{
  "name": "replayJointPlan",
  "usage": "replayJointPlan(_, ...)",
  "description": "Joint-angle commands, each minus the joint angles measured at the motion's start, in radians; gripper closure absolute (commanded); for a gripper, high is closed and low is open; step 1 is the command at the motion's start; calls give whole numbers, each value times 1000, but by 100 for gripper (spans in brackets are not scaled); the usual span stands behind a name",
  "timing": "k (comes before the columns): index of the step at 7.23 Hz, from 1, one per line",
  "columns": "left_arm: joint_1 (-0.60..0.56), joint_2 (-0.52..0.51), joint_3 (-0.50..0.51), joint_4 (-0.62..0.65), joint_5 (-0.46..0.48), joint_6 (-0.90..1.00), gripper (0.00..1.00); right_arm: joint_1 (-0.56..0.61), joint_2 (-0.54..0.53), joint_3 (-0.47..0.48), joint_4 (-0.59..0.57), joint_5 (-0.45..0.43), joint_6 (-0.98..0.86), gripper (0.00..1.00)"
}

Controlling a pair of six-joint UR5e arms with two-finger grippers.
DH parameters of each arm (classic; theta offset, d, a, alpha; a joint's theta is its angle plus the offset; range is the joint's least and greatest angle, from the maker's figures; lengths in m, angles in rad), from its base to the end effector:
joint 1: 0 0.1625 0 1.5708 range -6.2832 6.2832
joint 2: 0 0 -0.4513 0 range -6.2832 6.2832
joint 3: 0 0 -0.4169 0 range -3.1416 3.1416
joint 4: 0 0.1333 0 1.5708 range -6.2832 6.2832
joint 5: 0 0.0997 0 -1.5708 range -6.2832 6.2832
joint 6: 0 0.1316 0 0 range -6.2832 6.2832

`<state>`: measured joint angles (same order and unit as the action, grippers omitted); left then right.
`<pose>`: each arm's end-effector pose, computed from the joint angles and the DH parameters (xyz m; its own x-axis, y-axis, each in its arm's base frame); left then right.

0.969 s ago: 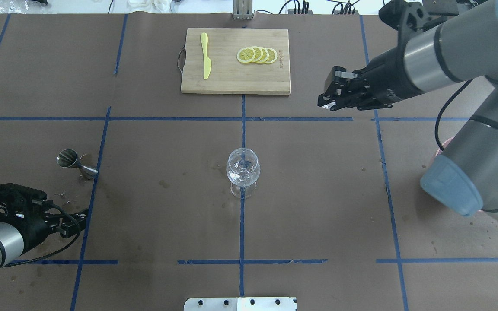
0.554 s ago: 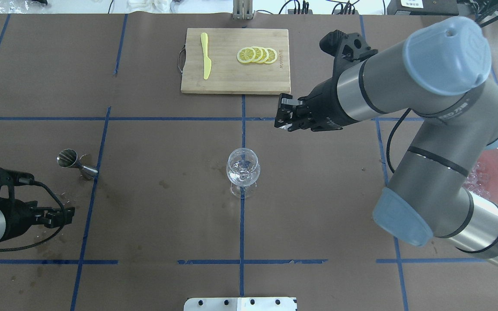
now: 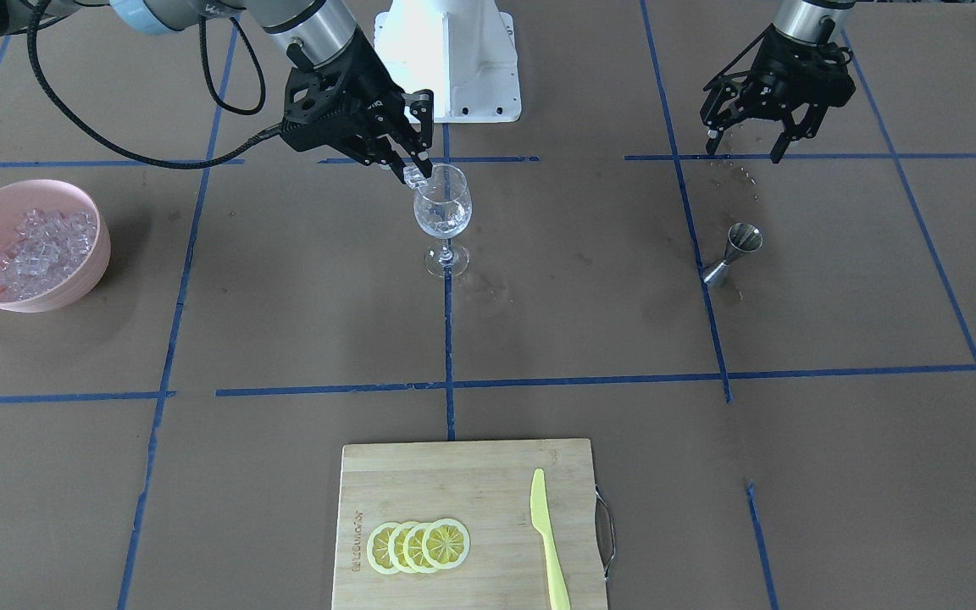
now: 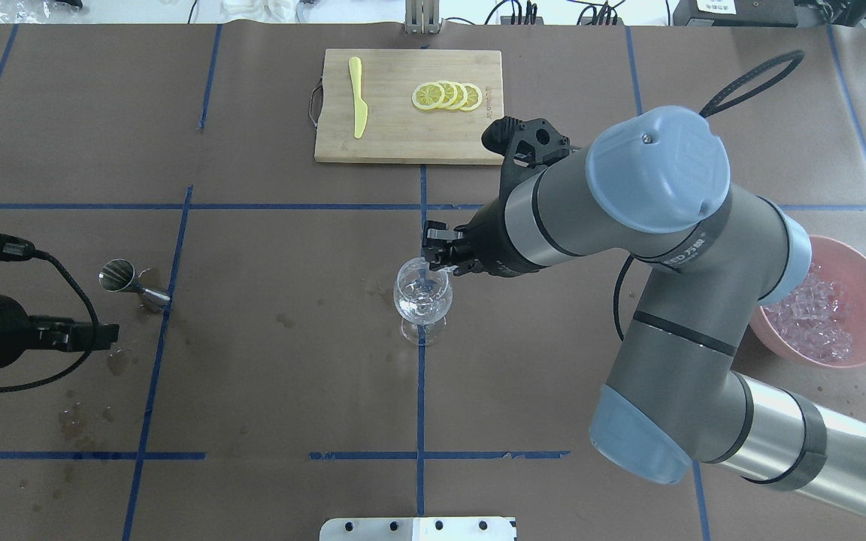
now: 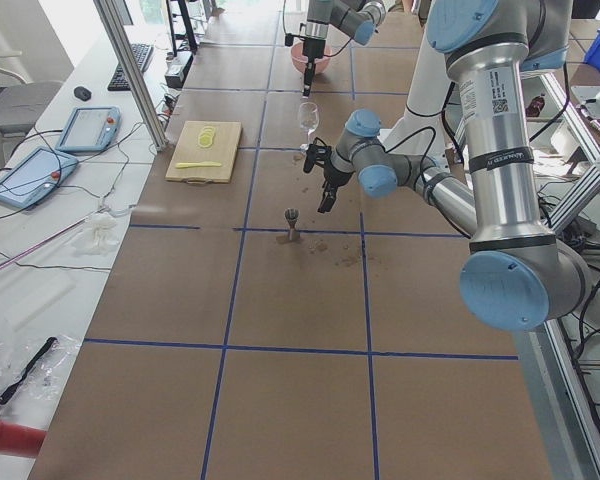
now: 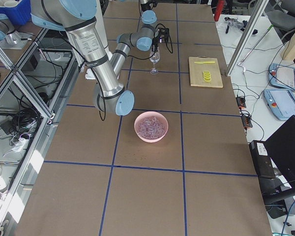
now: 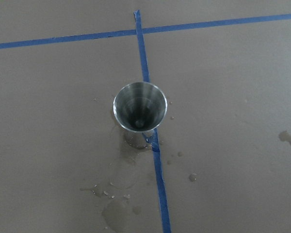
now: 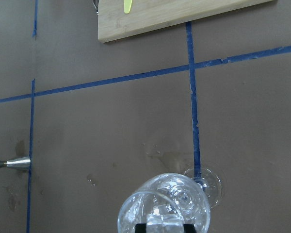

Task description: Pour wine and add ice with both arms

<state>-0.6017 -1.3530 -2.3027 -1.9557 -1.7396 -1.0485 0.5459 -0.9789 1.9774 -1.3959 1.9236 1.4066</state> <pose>0.2908 -0.3345 0.4008 0.6690 0.1372 -0.7305 0.1337 0.9446 0.2999 -0.4929 -0.4022 0.1424 0.3615 0.0401 0.9315 -0.1580 0.9873 0.0188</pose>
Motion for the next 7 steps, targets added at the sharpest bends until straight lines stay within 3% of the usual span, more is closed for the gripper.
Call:
replayJointPlan(1, -64, -58, -17, 92, -28, 51, 0, -21, 28, -6, -15, -12, 0, 100)
replayJointPlan(2, -66, -58, -17, 92, -28, 54, 0, -21, 29, -8, -15, -12, 0, 100)
replayJointPlan(3, -82, -57, -23, 98, -29, 82, 0, -21, 32, -8, -15, -14, 0, 46)
replayJointPlan(4, -127, -67, -32, 156, -61, 134, 0, -21, 37, -8, -17, -29, 0, 0)
replayJointPlan(7, -286, -261, -24, 453, -123, 334, 0, -9, 35, 10, -78, -28, -4, 0)
